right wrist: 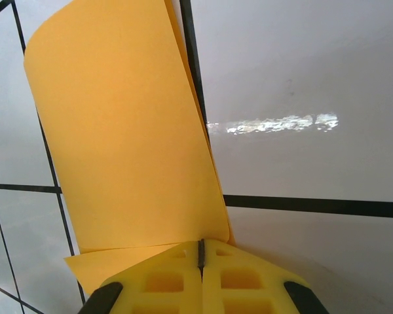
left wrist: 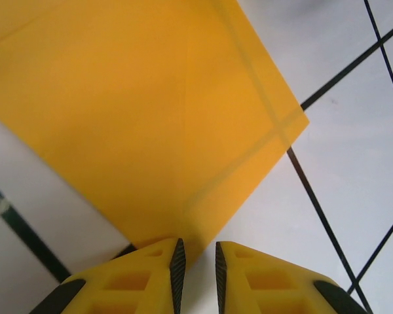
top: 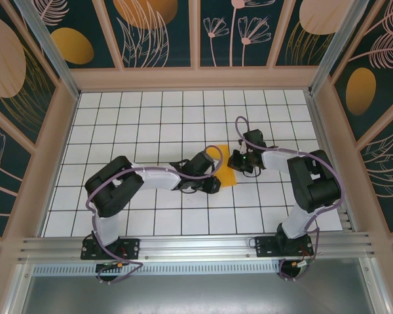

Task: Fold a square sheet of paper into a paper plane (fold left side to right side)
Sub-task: Fold the triangle a second time at the center of the table.

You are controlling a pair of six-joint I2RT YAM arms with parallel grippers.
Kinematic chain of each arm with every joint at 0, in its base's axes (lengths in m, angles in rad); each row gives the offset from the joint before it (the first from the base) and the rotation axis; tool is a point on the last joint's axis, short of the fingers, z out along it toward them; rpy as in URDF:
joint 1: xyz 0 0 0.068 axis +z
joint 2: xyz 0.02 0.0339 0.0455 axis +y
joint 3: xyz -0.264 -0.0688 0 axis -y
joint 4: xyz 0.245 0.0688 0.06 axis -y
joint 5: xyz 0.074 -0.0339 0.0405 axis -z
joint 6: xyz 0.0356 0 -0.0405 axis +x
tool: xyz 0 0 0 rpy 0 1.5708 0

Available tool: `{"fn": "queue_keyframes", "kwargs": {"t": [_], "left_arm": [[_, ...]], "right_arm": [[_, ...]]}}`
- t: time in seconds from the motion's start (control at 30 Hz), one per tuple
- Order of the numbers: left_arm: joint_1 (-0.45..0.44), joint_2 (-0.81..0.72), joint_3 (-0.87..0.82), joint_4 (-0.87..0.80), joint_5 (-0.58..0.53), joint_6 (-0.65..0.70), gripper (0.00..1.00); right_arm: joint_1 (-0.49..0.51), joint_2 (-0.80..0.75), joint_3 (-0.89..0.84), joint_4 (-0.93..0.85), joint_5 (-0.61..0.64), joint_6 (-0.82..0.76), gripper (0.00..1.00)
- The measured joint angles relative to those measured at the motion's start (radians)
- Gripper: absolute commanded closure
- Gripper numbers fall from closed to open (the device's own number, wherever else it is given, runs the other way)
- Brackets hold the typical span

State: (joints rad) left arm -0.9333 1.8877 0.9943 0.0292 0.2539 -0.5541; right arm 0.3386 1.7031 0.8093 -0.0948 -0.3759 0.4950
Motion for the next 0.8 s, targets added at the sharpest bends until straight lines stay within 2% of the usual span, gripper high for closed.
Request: {"fn": "queue_keyframes", "kwargs": {"t": [0.23,0.5,0.63,0.8], "left_arm": [[-0.002,-0.036,-0.043,0.006,0.014,-0.001,0.76],[0.033,-0.105,-0.046,-0.099,0.068,0.0,0.77],[0.071,-0.116,0.011,-0.116,0.098,0.004,0.77],[0.073,-0.063,0.109,-0.1,0.14,0.013,0.78]], "right_arm": [[0.001,0.002,0.001,0.001,-0.002,0.0,0.97],[0.001,0.002,0.002,0.001,-0.002,0.0,0.96],[0.001,0.002,0.002,0.001,-0.002,0.0,0.96],[0.002,0.002,0.002,0.001,-0.002,0.0,0.96]]}}
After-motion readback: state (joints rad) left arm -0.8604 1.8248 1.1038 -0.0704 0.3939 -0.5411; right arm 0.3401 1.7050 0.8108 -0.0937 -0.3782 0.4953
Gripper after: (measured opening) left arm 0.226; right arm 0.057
